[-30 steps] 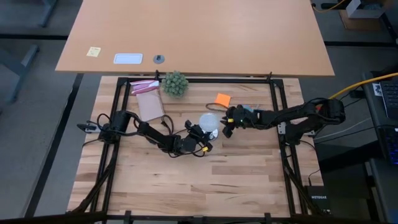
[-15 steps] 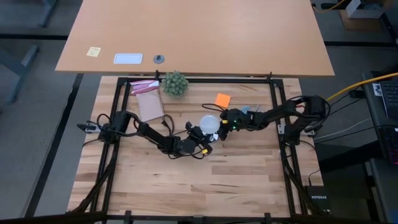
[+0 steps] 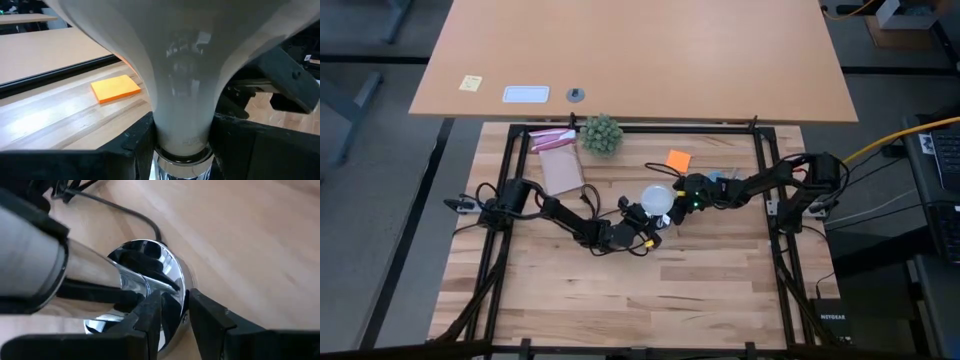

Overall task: Screw lightbulb
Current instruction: Remove the white lightbulb from the silver lamp

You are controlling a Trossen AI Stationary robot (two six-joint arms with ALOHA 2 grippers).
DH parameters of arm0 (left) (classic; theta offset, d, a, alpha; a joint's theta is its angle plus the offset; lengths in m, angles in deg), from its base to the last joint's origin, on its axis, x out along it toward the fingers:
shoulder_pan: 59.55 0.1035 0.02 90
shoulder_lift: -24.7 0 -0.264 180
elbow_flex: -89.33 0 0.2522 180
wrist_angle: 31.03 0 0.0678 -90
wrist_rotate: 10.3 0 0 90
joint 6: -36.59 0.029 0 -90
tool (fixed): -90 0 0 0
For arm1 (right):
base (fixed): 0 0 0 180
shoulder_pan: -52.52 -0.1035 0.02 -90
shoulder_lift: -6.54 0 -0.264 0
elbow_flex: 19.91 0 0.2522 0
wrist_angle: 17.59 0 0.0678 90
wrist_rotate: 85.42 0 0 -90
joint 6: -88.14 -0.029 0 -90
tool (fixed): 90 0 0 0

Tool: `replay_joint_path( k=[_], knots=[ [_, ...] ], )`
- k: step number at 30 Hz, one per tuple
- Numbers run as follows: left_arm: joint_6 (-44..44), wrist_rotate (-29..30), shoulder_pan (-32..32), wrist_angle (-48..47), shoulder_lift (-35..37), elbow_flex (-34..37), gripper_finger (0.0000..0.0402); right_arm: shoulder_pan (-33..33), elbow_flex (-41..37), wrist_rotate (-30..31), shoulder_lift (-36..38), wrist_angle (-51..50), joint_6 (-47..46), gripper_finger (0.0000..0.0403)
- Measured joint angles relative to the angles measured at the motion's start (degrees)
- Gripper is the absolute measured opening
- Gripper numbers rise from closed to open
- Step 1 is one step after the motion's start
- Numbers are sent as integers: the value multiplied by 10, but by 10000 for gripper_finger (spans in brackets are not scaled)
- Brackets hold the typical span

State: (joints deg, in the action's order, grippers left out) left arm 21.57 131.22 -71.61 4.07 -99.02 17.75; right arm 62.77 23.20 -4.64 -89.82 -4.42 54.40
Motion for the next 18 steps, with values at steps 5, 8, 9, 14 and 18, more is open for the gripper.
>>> replay_joint_path(
  k=[5,8,9,14,18],
  knots=[
    [2,16,0,-3,0,0,153,0,0,-23,0,-9,-54,101],
    [2,20,-1,-3,0,0,153,0,0,-39,0,-10,-74,101],
    [3,20,-1,-3,0,0,153,-1,0,-43,0,-11,-81,101],
    [4,24,-1,-4,0,0,153,-26,-1,-25,0,-11,-109,101],
    [4,28,-2,-3,0,0,153,-59,-2,21,0,-6,-127,101]
  ],
)
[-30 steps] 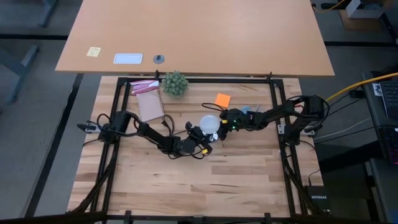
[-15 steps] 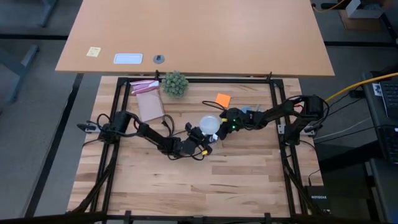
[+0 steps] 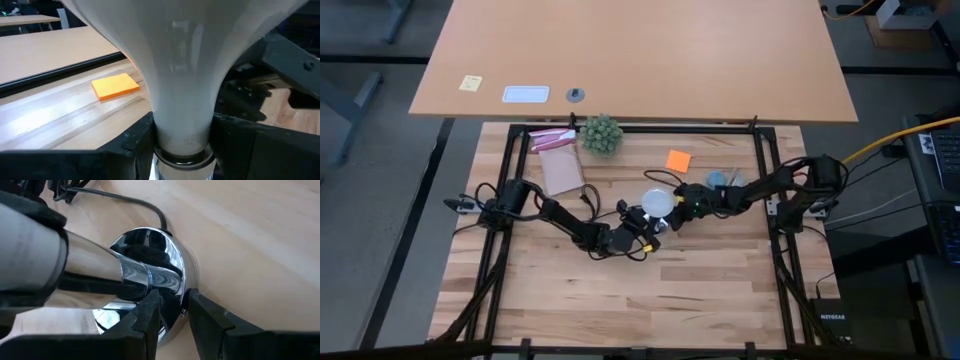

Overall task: Screw lightbulb
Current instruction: Remove the white lightbulb from the silver lamp

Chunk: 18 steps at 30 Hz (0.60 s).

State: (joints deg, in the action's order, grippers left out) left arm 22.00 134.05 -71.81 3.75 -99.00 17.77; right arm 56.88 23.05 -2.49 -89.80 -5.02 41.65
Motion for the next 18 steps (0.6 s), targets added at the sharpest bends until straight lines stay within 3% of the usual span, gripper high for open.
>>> replay_joint_path(
  k=[10,18],
  knots=[
    [0,3,-1,0,0,0,153,-79,-2,125,-2,17,-50,101],
    [0,3,-1,0,1,0,153,-88,-2,136,-2,18,-74,101]
  ],
)
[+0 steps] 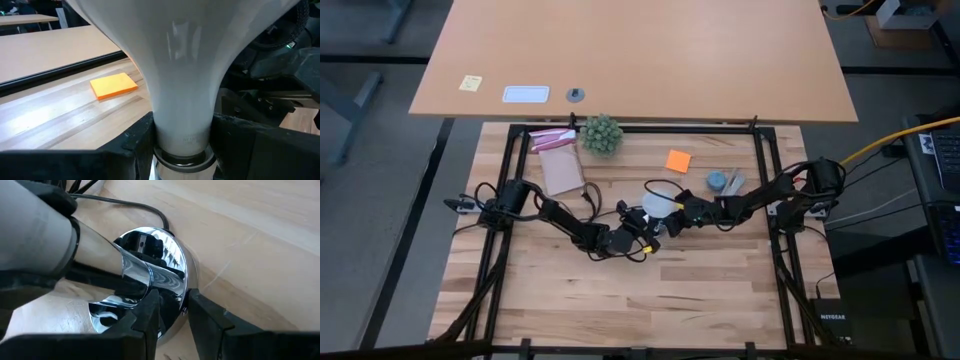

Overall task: Screw lightbulb
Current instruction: Remove the white lightbulb from the silver lamp

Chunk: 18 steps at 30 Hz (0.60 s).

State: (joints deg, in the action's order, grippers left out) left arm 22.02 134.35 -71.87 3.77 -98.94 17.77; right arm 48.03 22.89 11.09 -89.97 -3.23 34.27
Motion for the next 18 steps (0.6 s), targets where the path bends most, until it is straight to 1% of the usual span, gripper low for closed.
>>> replay_joint_path(
  k=[4,8,15,17,18],
  knots=[
    [0,3,-1,-1,0,0,153,0,0,-2,0,1,-13,101],
    [-5,13,-4,-13,0,0,153,-3,0,-20,0,3,-14,101],
    [-17,22,-6,-16,0,0,153,-20,0,-20,0,4,-28,101],
    [-19,26,-6,-17,0,0,153,-28,0,-38,0,6,-30,101],
    [-20,26,-5,-18,0,0,153,-31,2,-62,0,8,-26,101]
  ],
)
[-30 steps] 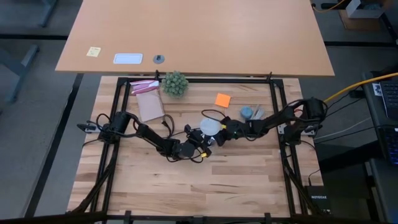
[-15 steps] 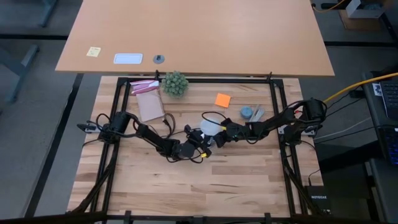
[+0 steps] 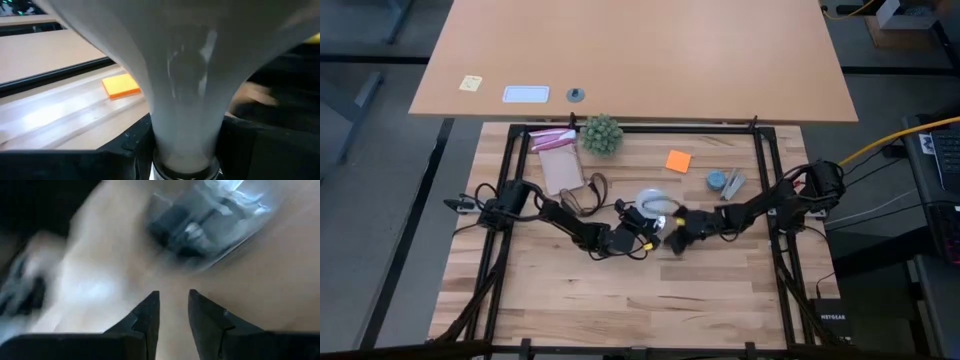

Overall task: Screw lightbulb
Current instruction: Remove the white lightbulb from the silver lamp

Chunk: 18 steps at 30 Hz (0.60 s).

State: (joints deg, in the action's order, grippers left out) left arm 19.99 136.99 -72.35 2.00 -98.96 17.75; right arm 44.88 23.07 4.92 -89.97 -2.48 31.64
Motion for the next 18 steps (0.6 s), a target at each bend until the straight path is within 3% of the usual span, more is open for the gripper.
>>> replay_joint_path(
  k=[3,13,18],
  knots=[
    [-2,2,3,-1,-1,0,153,-15,0,-29,0,10,-3,101],
    [-12,5,-4,-7,-1,0,153,-39,0,20,5,17,55,101],
    [-12,6,-15,-13,0,0,153,-18,0,38,55,1,94,101]
  ],
)
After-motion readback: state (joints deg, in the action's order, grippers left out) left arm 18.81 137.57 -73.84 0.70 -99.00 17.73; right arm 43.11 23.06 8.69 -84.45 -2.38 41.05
